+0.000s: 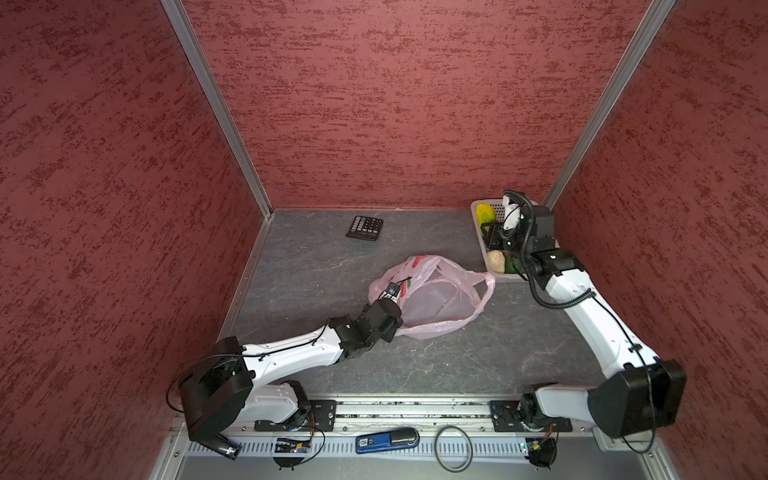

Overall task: Untie the knot of the plastic bag and take out the fruit
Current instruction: 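Carry the cucumber over the white basket and release it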

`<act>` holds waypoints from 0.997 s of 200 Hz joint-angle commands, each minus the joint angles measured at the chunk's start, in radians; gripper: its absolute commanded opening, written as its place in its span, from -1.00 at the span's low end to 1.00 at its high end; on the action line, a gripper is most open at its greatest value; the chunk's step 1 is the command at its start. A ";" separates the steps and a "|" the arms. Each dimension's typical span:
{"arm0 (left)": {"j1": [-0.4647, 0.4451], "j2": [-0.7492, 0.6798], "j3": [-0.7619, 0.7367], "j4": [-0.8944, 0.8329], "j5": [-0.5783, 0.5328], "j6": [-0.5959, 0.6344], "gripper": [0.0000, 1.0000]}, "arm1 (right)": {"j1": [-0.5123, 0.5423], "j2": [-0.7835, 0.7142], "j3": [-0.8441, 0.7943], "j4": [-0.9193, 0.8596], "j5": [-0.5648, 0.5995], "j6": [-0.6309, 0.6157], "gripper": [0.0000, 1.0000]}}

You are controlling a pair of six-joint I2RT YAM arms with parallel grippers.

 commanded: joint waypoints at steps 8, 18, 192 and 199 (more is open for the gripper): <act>-0.002 -0.032 -0.018 0.034 -0.003 -0.006 -1.00 | -0.115 0.122 -0.028 0.156 0.013 0.026 -1.00; -0.002 -0.038 -0.023 0.036 -0.003 -0.006 -1.00 | -0.148 0.181 -0.022 0.185 0.031 0.023 -1.00; -0.011 -0.063 -0.052 0.122 -0.042 -0.011 -1.00 | -0.266 0.374 0.080 0.154 0.036 0.041 0.69; -0.001 -0.062 -0.050 0.127 -0.039 -0.016 -1.00 | -0.263 0.351 0.066 0.151 0.029 0.049 0.71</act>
